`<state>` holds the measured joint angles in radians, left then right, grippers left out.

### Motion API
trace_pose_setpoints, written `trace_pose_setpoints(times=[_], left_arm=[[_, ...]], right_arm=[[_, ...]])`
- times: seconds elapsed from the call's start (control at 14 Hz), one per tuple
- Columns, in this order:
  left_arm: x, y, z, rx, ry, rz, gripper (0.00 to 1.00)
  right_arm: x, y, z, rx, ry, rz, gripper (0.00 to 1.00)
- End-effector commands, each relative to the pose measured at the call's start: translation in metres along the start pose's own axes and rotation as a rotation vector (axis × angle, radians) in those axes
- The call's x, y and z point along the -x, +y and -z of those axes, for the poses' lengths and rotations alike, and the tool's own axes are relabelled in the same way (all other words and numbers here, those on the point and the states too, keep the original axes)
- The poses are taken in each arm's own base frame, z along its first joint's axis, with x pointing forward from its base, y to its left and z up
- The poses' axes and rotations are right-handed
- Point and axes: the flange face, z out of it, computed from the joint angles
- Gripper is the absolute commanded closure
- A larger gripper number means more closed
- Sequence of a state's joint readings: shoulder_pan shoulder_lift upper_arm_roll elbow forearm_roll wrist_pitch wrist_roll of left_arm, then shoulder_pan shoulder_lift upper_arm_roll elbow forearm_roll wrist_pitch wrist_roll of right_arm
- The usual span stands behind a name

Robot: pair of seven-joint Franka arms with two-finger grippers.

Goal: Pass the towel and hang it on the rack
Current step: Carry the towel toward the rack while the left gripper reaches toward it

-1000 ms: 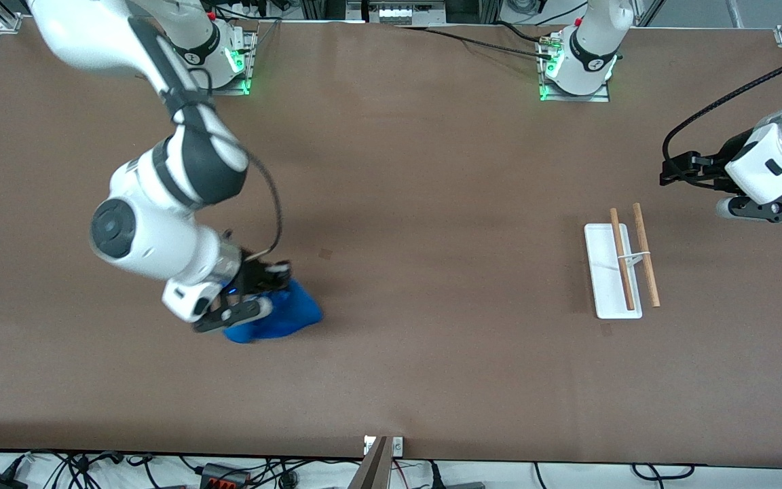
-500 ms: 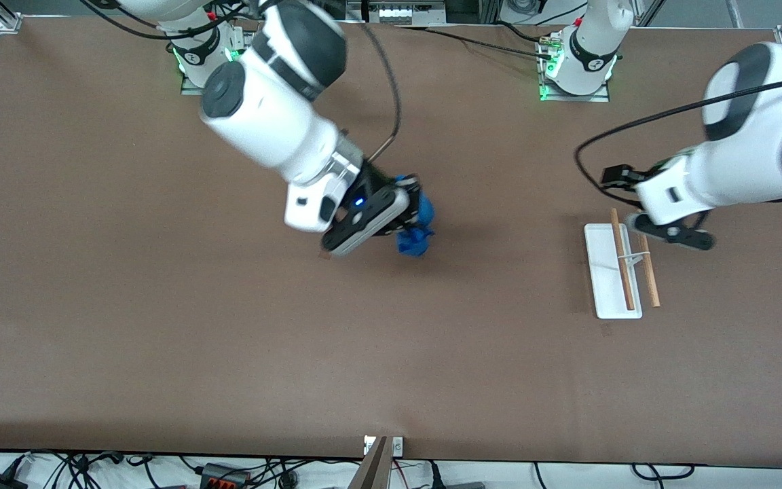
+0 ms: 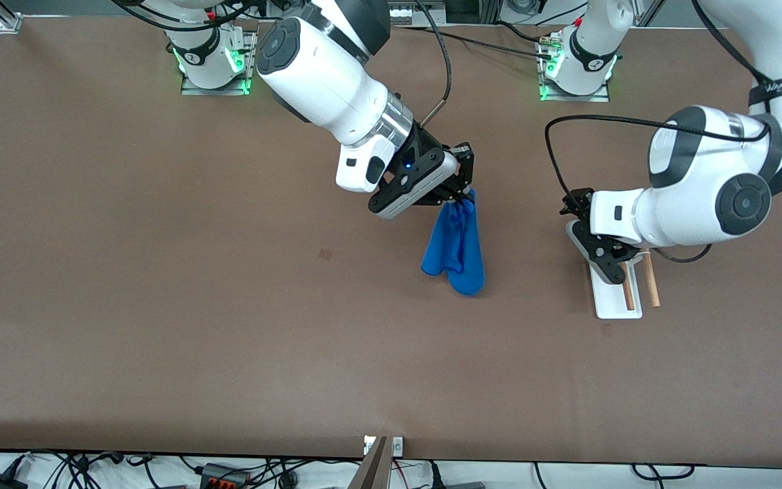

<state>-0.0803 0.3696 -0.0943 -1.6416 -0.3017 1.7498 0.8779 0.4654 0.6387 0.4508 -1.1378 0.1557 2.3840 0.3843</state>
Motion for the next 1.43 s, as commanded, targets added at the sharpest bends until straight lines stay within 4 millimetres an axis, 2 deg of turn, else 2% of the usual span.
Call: trace_pose_setpoints(times=[0.0,0.14,0.29,0.43,0.57,0.71,1.07,1.21,1.29,1.36], left_arm=[[0.008,-0.031,-0.036,0.130,0.140,-0.156,0.00],[-0.006,-0.033,-0.056,0.150,0.237,-0.264,0.00],[-0.030,-0.031,-0.100,0.245,0.390,-0.366,0.00],[-0.057,-0.016,-0.119,0.232,0.467,-0.438,0.00],[-0.084,0.011,-0.130,0.191,0.459,-0.493,0.00],[-0.096,0.023,-0.139,0.168,0.455,-0.525,0.00],[-0.112,0.031,-0.138,0.090,0.468,-0.581,0.03],[-0.113,0.024,-0.146,0.072,0.479,-0.592,0.03],[-0.114,0.026,-0.145,0.071,0.502,-0.610,0.05],[-0.114,0.026,-0.146,0.068,0.513,-0.632,0.13]], right_arm=[[-0.003,-0.003,-0.001,-0.015,0.007,-0.030,1.00],[-0.001,-0.001,-0.006,-0.014,0.001,-0.034,1.00],[-0.001,0.000,-0.007,-0.013,-0.002,-0.033,1.00],[-0.001,0.000,-0.007,-0.012,-0.001,-0.029,1.00],[-0.001,0.000,-0.007,-0.010,0.005,-0.018,1.00],[-0.003,-0.001,-0.006,-0.014,0.022,-0.012,1.00],[-0.004,-0.002,-0.004,-0.019,0.037,-0.009,1.00],[-0.004,-0.001,-0.005,-0.011,0.038,-0.002,1.00],[-0.004,-0.001,-0.005,-0.007,0.040,0.004,1.00],[-0.004,-0.001,-0.005,-0.006,0.041,0.005,1.00]])
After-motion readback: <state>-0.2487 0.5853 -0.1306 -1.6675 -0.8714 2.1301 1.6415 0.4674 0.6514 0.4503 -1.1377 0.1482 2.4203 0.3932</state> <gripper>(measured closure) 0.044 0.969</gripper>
